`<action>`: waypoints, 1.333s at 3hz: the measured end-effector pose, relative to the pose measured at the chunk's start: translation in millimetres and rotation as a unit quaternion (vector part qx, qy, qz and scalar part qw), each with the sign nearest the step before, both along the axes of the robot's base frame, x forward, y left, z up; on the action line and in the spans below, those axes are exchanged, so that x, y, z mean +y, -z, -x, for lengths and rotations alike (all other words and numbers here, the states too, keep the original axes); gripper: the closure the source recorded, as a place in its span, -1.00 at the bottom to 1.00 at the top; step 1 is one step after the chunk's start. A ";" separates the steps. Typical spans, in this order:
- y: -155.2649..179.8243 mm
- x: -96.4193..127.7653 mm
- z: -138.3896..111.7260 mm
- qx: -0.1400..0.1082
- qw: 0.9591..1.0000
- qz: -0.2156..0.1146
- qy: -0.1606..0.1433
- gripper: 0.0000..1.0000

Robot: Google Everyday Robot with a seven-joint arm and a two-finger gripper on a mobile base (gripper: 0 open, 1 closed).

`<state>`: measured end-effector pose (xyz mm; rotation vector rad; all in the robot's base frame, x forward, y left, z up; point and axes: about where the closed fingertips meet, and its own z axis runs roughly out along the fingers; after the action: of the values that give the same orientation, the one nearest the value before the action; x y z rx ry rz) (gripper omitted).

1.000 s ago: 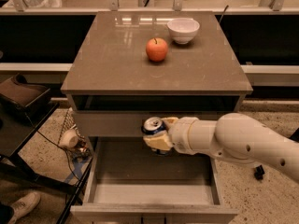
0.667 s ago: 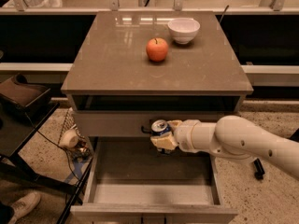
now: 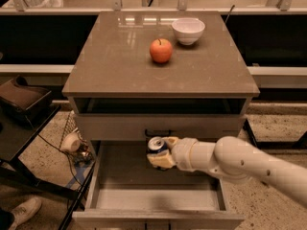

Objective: Place pepsi can into middle drawer

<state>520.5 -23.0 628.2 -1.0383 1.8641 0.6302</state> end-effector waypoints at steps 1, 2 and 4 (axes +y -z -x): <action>29.4 31.3 27.6 -0.036 0.996 -0.045 -0.063 1.00; 80.8 62.0 39.7 -0.041 0.989 -0.083 -0.118 1.00; 147.7 110.1 30.3 -0.022 0.981 -0.092 -0.172 1.00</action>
Offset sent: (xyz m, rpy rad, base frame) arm -0.0544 0.1042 -0.1522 0.2712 -0.0726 0.3816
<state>490.2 87.1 480.5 -1.2491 1.5648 0.9546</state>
